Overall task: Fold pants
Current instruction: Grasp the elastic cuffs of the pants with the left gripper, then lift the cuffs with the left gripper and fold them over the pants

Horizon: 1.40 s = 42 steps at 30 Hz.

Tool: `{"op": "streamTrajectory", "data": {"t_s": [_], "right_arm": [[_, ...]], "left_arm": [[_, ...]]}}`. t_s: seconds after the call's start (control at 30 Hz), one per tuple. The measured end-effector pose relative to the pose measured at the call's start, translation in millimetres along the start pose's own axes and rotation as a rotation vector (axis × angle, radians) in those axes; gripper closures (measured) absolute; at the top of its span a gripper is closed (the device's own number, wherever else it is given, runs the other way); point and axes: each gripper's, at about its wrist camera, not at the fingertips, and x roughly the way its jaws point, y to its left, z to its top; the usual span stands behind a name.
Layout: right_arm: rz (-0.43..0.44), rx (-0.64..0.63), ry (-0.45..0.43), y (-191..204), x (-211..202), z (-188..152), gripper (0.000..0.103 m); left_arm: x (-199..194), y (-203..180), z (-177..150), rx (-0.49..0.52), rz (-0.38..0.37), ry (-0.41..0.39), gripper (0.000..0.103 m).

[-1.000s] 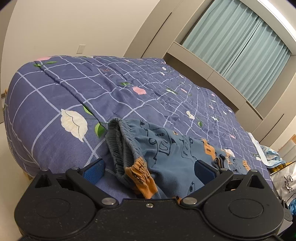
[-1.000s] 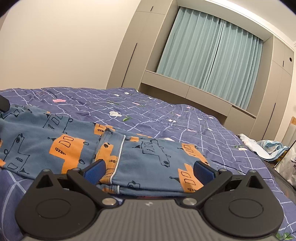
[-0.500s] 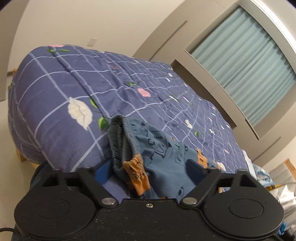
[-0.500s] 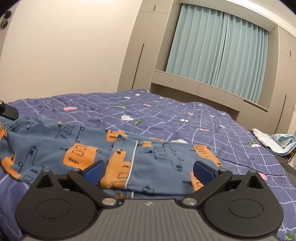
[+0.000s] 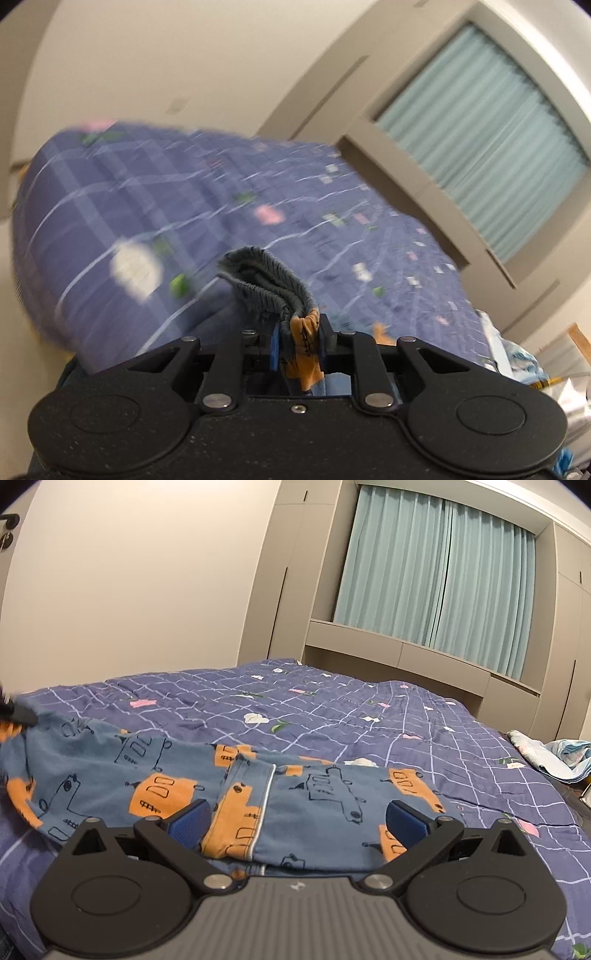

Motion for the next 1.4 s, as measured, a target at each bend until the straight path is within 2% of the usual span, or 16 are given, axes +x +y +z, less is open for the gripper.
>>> {"op": "streamTrajectory", "data": {"t_s": [0.2, 0.33, 0.4, 0.57, 0.83, 1.13, 1.2, 1.23, 1.27, 1.3, 1.37, 1.4], "right_arm": [[-0.021, 0.024, -0.030, -14.1, -9.4, 5.8, 0.000], [-0.063, 0.024, -0.054, -29.0, -17.9, 10.7, 0.000], [-0.082, 0.014, -0.034, -38.8, -19.0, 12.6, 0.000], [-0.202, 0.023, 0.011, -66.0, -20.8, 9.9, 0.000], [-0.353, 0.230, 0.031, -137.9, -35.2, -6.4, 0.000], [-0.409, 0.405, 0.053, -188.6, -44.6, -31.3, 0.000], [-0.406, 0.427, 0.065, -194.2, -43.0, -35.8, 0.000], [-0.405, 0.437, 0.069, -196.8, -43.2, -38.5, 0.000], [-0.404, 0.444, 0.073, -198.3, -42.8, -39.9, 0.000], [-0.401, 0.453, 0.077, -199.7, -42.1, -41.7, 0.000], [-0.394, 0.467, 0.085, -202.5, -39.6, -44.5, 0.000], [-0.394, 0.470, 0.089, -200.6, -38.0, -44.1, 0.000]], "left_arm": [[0.3, -68.6, 17.6, 0.172, -0.131, -0.035, 0.083], [5.9, -115.6, 16.9, 0.275, -0.204, -0.024, 0.083], [12.8, -141.1, 12.8, 0.323, -0.234, -0.006, 0.083], [32.8, -191.5, -3.7, 0.407, -0.282, 0.044, 0.083], [73.7, -245.0, -50.5, 0.534, -0.308, 0.171, 0.083], [119.6, -263.5, -108.1, 0.618, -0.279, 0.294, 0.083], [129.4, -261.8, -116.2, 0.622, -0.278, 0.332, 0.080], [133.3, -260.9, -118.4, 0.612, -0.282, 0.352, 0.075], [136.5, -258.0, -119.3, 0.589, -0.290, 0.373, 0.064], [137.7, -254.8, -118.6, 0.562, -0.298, 0.385, 0.059], [135.1, -248.8, -116.3, 0.508, -0.320, 0.377, 0.039], [132.0, -246.4, -114.2, 0.496, -0.326, 0.358, 0.036]]}}
